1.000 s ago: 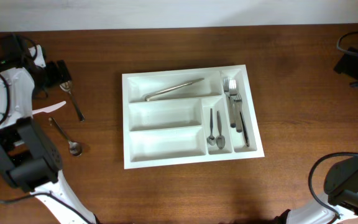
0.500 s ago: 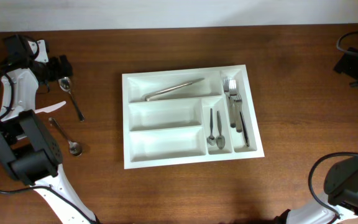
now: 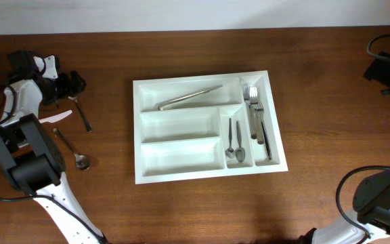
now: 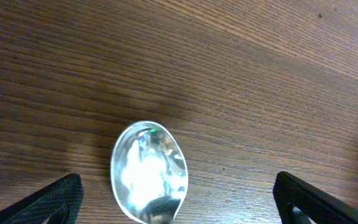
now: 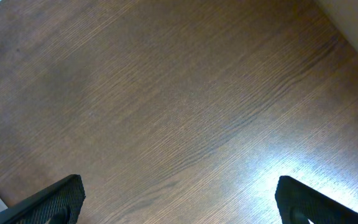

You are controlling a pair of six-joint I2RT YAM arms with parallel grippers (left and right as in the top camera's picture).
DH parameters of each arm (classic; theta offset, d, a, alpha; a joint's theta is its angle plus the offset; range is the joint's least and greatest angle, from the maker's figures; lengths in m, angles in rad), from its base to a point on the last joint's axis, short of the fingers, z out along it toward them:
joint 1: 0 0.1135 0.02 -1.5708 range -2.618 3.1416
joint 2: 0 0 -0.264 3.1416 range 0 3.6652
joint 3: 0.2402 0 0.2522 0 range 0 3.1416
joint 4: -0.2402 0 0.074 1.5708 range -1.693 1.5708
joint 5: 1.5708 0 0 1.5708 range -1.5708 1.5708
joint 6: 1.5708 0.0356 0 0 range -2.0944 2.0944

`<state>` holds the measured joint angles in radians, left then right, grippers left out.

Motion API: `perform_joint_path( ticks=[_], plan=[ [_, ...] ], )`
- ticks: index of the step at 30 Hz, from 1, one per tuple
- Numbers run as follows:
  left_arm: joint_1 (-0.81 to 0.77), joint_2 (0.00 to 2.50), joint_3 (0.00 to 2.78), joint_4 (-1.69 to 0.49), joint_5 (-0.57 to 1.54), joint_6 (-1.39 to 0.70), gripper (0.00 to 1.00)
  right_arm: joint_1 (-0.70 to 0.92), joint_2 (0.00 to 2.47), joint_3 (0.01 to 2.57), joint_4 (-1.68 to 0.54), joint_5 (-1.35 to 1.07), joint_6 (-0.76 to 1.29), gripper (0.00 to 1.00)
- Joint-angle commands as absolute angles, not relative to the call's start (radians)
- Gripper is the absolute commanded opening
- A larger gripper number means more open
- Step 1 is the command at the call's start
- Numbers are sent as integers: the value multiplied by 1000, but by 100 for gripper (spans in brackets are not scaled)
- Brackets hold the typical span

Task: Pack container
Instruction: 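Move the left gripper over the upper silver spoon left of the tray, then lower the left gripper and close it on the spoon's bowl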

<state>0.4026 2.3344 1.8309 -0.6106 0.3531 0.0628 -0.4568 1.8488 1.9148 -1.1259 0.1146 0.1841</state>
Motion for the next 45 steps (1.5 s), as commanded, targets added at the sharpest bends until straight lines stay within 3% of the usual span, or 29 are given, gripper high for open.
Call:
perform_joint_path(
  ticks=[1,3,5,25,39,44,45],
  plan=[
    [411,2344,1847,-612,379,85,92,-459,1839,1929,-1126,113,188,99],
    [412,2345,1847,-614,379,95,74,-459,1839,1929,-1126,113,188,99],
    [411,2348,1847,-621,379,107,68,-459,1839,1929,-1126,113,188,99],
    [414,2429,1847,-669,385,107,68,-459,1839,1929,-1126,113,188,99],
    [415,2430,1847,-656,488,107,42,-459,1839,1929,-1126,113,188,99],
    [415,2430,1847,-655,502,108,42,-459,1839,1929,-1126,113,188,99],
    [415,2430,1847,-655,502,107,46,-459,1839,1929,-1126,113,188,99]
  ],
)
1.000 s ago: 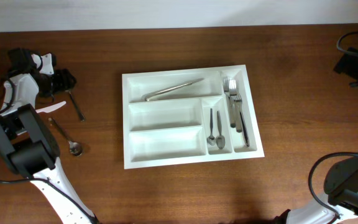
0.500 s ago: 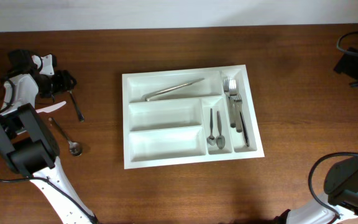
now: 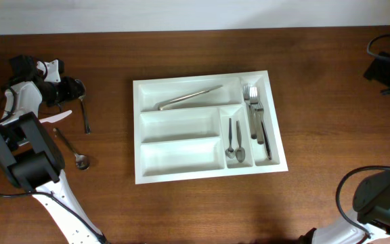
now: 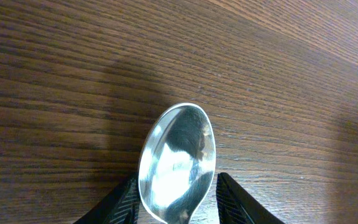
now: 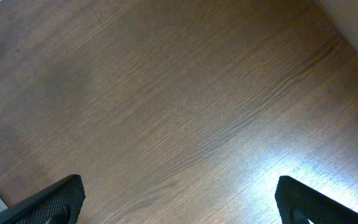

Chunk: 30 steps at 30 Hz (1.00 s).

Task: Pack container
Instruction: 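Lower the left gripper and close it on the spoon's bowl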

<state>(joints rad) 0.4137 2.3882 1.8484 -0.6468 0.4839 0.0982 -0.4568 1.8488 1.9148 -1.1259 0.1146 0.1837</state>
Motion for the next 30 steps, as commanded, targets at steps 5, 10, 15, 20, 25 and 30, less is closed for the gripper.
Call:
perform_joint_path(
  ticks=[5,10,15,20,25,30],
  plan=[
    [415,2430,1847,-655,502,108,65,-459,1839,1929,-1126,113,188,99],
    [415,2431,1847,-648,502,108,61,-459,1839,1929,-1126,113,188,99],
    [415,2436,1847,-644,502,109,51,-459,1839,1929,-1126,113,188,99],
    [415,2440,1847,-644,502,128,41,-459,1839,1929,-1126,113,188,99],
    [415,2440,1847,-644,502,138,34,-459,1839,1929,-1126,113,188,99],
    [415,2440,1847,-643,501,138,25,-459,1839,1929,-1126,113,188,98]
  ],
)
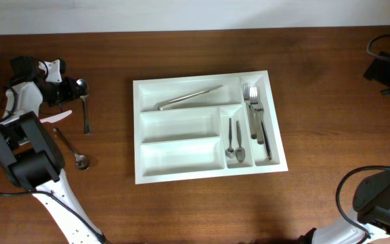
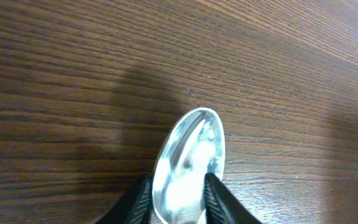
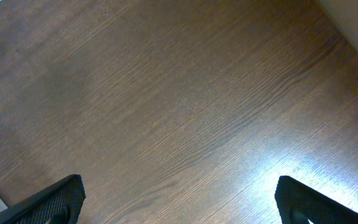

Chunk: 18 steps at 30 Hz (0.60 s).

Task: Pack container
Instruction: 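Lower the left gripper and close it on the spoon's bowl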

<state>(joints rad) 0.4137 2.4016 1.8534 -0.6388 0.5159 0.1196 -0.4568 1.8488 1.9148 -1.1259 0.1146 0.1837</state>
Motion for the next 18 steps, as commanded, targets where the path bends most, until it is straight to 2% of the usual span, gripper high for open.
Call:
perform_joint_path(
  ticks=[1,7,18],
  plan=[
    [415,2440,1847,-643,501,138,20,-459,1839,1929,-1126,113,188,99],
    [415,2440,1847,-644,501,152,2,-459,1839,1929,-1126,113,188,99],
    [415,2440,1847,-644,501,152,2,-459,1839,1929,-1126,113,188,99]
  ],
)
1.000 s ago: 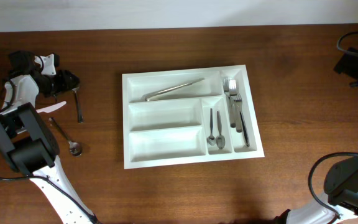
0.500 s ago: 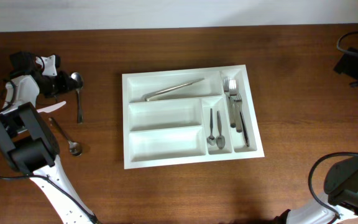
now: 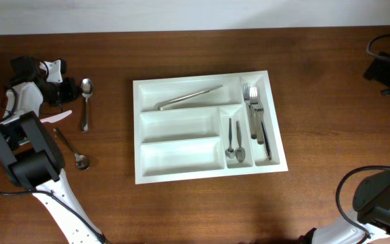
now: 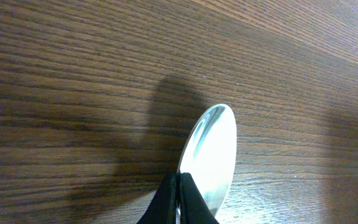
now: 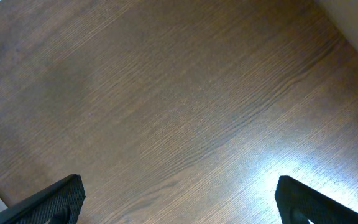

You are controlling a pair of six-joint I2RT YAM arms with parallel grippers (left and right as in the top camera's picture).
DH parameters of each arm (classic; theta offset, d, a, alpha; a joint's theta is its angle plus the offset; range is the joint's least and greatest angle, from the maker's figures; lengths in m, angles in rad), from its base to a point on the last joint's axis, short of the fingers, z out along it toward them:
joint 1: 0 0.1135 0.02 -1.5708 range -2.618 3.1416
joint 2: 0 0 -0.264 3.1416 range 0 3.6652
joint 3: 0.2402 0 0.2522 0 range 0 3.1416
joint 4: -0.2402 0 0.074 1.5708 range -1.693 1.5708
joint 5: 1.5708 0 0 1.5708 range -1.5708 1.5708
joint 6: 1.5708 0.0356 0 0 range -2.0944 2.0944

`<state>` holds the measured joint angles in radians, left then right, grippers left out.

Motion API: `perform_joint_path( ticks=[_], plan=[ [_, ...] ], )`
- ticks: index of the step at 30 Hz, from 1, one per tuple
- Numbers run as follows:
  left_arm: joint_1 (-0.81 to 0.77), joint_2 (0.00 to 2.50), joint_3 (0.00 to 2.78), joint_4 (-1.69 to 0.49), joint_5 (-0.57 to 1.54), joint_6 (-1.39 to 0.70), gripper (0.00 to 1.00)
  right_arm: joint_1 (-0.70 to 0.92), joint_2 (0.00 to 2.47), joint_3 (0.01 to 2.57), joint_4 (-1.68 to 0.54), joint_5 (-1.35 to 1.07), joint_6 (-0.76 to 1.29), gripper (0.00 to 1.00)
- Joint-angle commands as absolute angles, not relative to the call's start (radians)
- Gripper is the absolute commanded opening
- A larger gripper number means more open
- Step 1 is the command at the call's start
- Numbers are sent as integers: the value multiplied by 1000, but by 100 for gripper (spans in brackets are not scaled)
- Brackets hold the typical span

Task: Pack container
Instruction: 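Lower the left gripper and close it on the spoon's bowl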

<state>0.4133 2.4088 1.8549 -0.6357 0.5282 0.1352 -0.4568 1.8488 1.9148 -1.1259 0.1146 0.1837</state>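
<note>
A white cutlery tray (image 3: 181,157) lies mid-table, holding tongs (image 3: 189,97), forks (image 3: 252,102) and small spoons (image 3: 230,139). At the far left my left gripper (image 3: 72,91) is shut on a large steel spoon (image 3: 85,102). In the left wrist view the spoon's bowl (image 4: 211,149) stands tilted above its shadow, with the gripper (image 4: 179,199) pinched shut at its near end. My right gripper (image 5: 179,199) is open over bare wood at the far right (image 3: 386,69), holding nothing.
A second spoon (image 3: 73,150) and a white knife (image 3: 53,117) lie on the table left of the tray, near the left arm. The tray's two long left compartments (image 3: 179,126) hold nothing. The table's back edge meets a white wall.
The left jaws have gone from narrowly apart around the spoon's bowl to fully shut on it. The bowl now stands more on edge, and the spoon sits slightly further right. The right arm is unchanged.
At first my left gripper stood wide open over the spoon's bowl, lying flat on the wood. The jaws then stood close either side of the bowl, then closer still. Now they are shut on the spoon, with the bowl tilted. My right gripper stayed open throughout.
</note>
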Motion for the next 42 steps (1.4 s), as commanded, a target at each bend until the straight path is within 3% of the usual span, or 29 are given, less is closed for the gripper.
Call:
perform_joint_path(
  ticks=[1,12,19,29,42],
  plan=[
    [415,2440,1847,-644,501,152,2,-459,1839,1929,-1126,113,188,99],
    [415,2440,1846,-649,539,151,4,-459,1839,1929,-1126,113,188,99],
    [415,2440,1847,-658,540,151,31,-459,1839,1929,-1126,113,188,98],
    [412,2440,1847,-657,573,151,45,-459,1839,1929,-1126,113,188,98],
    [361,2440,1847,-628,527,152,47,-459,1839,1929,-1126,113,188,99]
  ],
)
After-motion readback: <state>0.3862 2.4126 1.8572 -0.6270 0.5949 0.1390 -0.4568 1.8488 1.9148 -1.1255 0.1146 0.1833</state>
